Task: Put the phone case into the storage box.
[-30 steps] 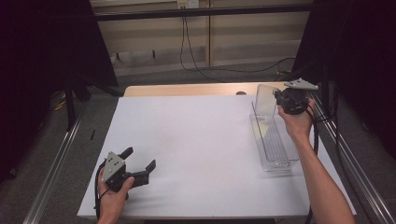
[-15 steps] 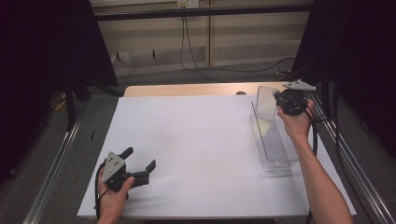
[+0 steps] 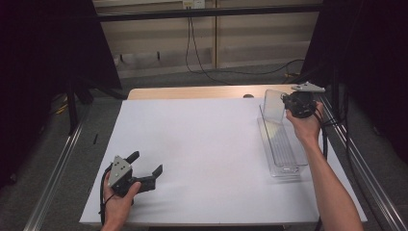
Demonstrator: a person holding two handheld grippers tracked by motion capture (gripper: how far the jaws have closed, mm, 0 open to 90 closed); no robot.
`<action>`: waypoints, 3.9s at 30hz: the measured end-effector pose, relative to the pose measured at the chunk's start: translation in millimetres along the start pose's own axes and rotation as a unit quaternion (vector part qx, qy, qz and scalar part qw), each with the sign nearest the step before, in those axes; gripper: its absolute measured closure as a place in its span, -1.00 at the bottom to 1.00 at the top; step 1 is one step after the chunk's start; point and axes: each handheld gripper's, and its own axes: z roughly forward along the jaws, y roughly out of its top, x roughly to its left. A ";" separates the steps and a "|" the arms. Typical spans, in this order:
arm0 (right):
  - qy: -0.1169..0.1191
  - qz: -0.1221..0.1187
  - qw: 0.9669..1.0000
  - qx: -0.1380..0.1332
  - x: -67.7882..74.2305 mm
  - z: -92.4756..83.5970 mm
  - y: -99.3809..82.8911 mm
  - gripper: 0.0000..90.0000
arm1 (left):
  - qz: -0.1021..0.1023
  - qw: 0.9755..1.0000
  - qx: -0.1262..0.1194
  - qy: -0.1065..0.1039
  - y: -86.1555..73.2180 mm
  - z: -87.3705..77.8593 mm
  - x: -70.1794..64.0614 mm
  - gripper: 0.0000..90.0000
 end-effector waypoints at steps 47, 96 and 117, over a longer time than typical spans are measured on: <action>0.036 0.045 0.998 0.028 -25.5 21.1 9.4 0.83 | 0.005 1.000 0.008 -0.001 -0.6 4.8 1.7 -0.92; 0.034 0.064 0.997 0.020 -28.4 22.7 9.5 0.61 | 0.003 1.000 0.007 0.001 -0.7 3.4 4.2 -0.92; 0.036 0.073 0.997 0.011 -27.5 15.6 7.4 -0.13 | -0.002 1.000 0.004 0.008 -1.0 1.5 2.5 -0.92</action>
